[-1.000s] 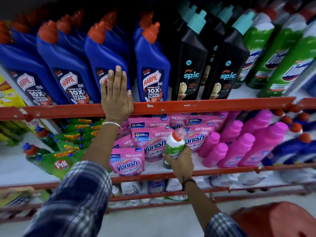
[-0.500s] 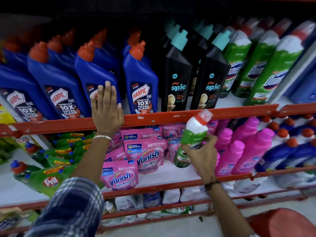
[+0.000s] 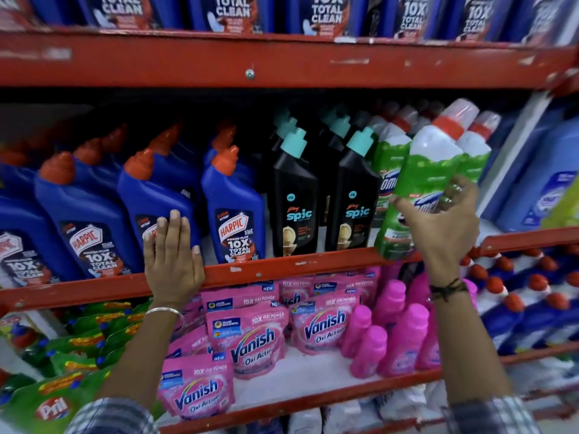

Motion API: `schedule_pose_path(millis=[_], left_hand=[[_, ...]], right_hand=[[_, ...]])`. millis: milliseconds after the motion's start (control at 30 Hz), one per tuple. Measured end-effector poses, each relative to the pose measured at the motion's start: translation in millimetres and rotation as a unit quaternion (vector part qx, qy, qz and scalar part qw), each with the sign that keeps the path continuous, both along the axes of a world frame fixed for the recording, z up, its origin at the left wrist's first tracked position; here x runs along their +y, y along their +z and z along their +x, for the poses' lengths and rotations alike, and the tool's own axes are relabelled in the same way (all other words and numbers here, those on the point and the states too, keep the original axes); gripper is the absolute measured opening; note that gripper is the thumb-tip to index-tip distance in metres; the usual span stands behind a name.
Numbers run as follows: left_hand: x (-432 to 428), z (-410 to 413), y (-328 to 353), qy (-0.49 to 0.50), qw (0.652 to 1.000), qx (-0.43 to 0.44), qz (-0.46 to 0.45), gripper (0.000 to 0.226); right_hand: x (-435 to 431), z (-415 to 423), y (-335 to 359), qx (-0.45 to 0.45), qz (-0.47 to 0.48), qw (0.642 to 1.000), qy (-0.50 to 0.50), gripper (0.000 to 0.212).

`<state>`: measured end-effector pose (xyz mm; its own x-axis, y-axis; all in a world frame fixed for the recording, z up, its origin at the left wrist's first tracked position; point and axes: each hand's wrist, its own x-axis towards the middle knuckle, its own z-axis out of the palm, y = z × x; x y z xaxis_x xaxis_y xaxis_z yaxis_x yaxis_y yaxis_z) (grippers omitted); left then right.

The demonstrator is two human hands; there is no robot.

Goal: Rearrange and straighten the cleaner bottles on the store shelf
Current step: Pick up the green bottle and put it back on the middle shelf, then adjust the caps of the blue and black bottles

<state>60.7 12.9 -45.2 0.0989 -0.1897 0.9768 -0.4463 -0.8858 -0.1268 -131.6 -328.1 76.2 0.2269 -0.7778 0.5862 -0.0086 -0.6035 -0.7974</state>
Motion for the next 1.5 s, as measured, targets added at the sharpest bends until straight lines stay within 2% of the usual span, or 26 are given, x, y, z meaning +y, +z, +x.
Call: schedule_pose_path(millis=[200,500,967,1000,1067,1100,1167,1233,1300,1400,1500], left_hand=[[-1,0,1,0.001,1.0,-0.007,0.001,0.058],[0,0,2,0.002,1.0,-0.005,0.002,0.058],[-1,-10,4,0.01,0.999,0.035,0.01,0.06],[-1,-14,6,0.003,0.999,0.048,0.002,0.059],[-2,-24,19,-0.039,0.997,0.067,-0.031,0.053],[-4,-30,31,-0.077,0.993,0.071,-0.051,0.049],[-7,-40,69,-0.171,0.979,0.085,-0.073,0.042],[-14,-48,111,-0.247,0.954,0.146,-0.089,0.037],[-22,-51,149,-0.278,0.926,0.236,-0.095,0.033],[-30,-48,173,-0.282,0.883,0.361,-0.103,0.041],[-35,-46,177,-0.288,0.865,0.397,-0.108,0.043]], right_hand=[[-20,25,19,0.0,-0.014,1.0,-0.006,0.079],[-36,48,-12,0.062,-0.007,0.998,-0.011,0.083],[-37,48,-31,0.096,-0.058,0.994,-0.015,0.082],[-32,46,-30,0.085,-0.061,0.994,-0.024,0.079],[-17,41,-25,0.008,-0.092,0.995,-0.035,0.067],[-6,38,-18,-0.046,-0.116,0.992,-0.022,0.059],[22,38,1,-0.138,-0.141,0.977,0.074,0.043],[51,42,25,-0.162,-0.119,0.956,0.212,0.035],[75,49,47,-0.1,-0.087,0.936,0.325,0.038],[92,70,68,0.041,-0.057,0.906,0.418,0.053],[95,89,75,0.068,-0.016,0.885,0.461,0.056]])
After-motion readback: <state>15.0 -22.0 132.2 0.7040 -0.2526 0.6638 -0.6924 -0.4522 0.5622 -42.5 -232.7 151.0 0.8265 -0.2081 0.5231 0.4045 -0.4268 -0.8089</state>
